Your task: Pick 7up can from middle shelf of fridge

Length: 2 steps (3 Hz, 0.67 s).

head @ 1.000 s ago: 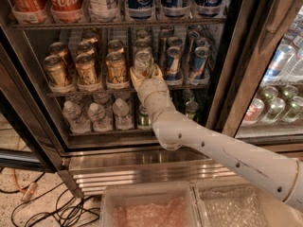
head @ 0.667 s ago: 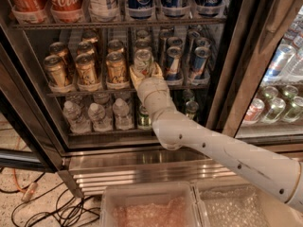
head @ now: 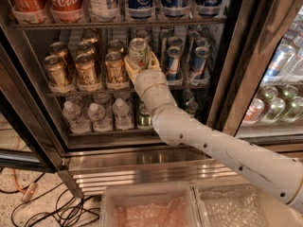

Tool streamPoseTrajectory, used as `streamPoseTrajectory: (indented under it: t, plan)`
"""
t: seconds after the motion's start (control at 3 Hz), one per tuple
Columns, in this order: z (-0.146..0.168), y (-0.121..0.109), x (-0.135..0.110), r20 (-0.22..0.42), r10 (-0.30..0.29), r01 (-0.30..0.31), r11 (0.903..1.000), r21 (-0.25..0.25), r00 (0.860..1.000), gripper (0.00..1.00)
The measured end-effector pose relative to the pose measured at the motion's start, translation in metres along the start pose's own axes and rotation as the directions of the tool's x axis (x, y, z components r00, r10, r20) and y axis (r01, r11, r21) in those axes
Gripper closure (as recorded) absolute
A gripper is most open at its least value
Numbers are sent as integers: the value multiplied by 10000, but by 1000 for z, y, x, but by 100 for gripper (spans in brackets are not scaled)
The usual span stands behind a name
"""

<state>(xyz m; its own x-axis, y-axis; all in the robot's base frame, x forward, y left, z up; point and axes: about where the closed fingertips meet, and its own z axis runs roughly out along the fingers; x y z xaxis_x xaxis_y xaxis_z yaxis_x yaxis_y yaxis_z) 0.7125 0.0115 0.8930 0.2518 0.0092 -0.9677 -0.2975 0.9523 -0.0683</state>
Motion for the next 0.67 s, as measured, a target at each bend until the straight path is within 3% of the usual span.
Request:
streamPoseTrajectory:
  t: [0.33, 0.67]
  plan:
    - [-11, 6, -16, 127, -181, 186, 9989, -441, 9998, 100]
    - [-38, 5, -21, -344, -635, 600, 9937, -950, 9974, 100]
